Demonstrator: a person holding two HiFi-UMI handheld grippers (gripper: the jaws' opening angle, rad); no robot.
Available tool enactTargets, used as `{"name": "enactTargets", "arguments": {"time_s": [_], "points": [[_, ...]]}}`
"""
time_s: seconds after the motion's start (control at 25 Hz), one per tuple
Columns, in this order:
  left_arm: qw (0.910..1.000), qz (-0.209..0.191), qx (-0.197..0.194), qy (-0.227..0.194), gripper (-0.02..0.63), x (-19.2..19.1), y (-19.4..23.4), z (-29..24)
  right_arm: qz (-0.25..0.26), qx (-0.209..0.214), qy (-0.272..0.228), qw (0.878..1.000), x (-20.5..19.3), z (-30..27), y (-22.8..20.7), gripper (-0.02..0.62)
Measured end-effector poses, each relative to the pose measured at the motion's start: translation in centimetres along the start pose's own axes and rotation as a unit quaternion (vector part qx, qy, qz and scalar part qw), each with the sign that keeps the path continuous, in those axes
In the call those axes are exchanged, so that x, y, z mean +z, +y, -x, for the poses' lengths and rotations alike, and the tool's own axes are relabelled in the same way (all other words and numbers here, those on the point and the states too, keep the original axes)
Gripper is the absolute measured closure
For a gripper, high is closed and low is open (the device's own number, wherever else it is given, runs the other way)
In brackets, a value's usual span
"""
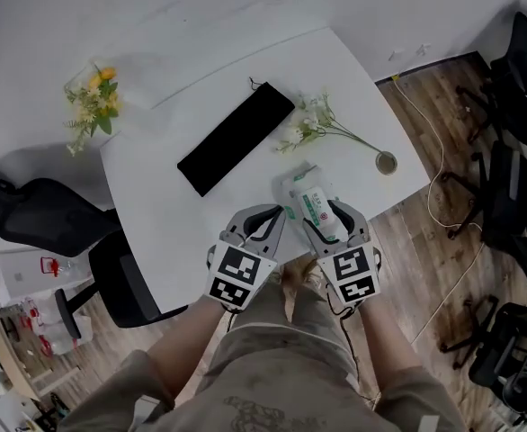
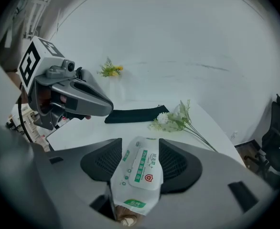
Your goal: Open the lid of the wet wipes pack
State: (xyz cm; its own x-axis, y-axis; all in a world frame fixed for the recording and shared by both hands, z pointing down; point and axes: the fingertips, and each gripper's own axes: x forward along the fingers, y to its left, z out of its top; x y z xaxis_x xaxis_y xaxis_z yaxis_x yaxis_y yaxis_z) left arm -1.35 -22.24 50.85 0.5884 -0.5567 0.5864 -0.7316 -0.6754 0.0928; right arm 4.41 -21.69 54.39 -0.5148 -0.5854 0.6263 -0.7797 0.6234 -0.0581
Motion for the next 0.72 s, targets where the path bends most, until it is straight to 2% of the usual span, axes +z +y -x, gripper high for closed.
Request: {"name": "enactTargets", "arguments": {"time_s": [0.16,0.4,0.52,0.72], "points": [[0.9996,0.01,-0.009,0.024,0.586,-2.7,0.2,-2.6,0.013,0.004,0.019,1.0,-2.1,-2.5,0.1,0.344],[0.9978,0.026,-0.022,0.058,0.586,-7.1,0.5,-5.5,0.041,-0.019,0.051,0.998,-5.2,-4.9,-0.2,0.344],[0.9967,0.025,-0.033,0.07,0.586,-8.6,0.3,-6.6,0.069,-0.036,0.053,0.996,-5.9,-5.7,-0.3,0.344],[0.9949,0.012,-0.046,0.089,0.586,-10.4,-0.5,-8.4,0.077,-0.042,0.039,0.995,-6.0,-6.1,-0.3,0.346]]}}
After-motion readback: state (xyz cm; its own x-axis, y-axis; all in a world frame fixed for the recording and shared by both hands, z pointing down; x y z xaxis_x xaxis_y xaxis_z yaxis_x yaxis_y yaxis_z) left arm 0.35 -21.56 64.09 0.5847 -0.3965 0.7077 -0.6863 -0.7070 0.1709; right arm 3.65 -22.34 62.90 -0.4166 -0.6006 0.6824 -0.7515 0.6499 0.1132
